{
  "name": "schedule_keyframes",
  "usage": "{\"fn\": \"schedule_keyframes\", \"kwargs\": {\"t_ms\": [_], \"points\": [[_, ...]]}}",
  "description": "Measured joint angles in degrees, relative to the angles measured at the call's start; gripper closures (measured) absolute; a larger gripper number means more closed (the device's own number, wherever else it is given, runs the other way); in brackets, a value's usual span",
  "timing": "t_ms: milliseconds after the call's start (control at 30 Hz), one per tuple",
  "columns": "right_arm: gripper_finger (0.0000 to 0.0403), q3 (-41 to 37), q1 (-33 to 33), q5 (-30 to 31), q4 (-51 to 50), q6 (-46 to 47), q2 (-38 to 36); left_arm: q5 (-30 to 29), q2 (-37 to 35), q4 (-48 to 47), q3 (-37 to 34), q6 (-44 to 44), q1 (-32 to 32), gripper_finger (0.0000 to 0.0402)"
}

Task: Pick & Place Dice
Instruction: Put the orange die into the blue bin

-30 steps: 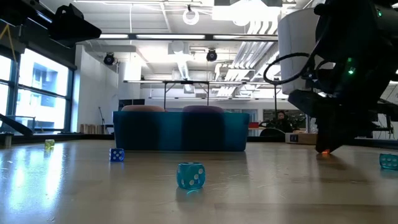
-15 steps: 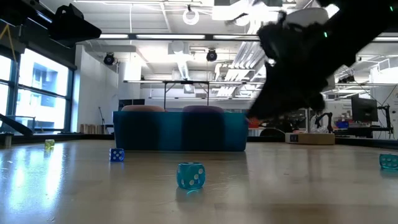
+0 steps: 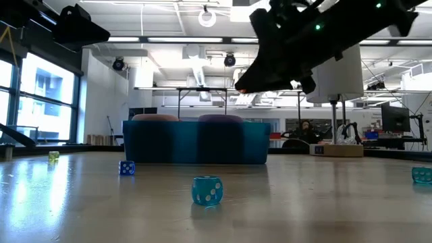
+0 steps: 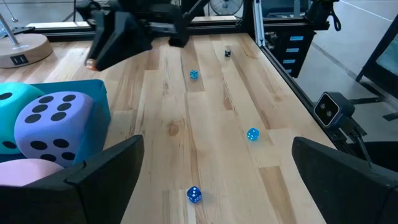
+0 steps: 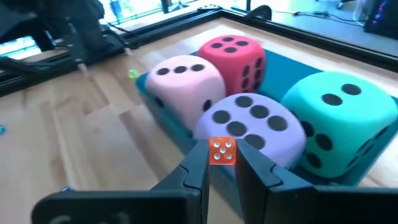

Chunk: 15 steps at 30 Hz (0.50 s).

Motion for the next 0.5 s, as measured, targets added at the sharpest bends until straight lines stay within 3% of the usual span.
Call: {"fn": "schedule_keyframes", "kwargs": {"t_ms": [300, 500], "points": [[0.0337, 0.0, -3.5, -0.49, -5.36, 5.97, 0.02, -0.02, -0.02, 0.0, 0.0, 0.0, 0.0, 0.0002], [0.0317, 0.0, -4.25, -4.3, -5.32, 5.93, 0.02, -0.01, 0.0, 0.0, 0.0, -0.01, -0.01, 0.0002]]}}
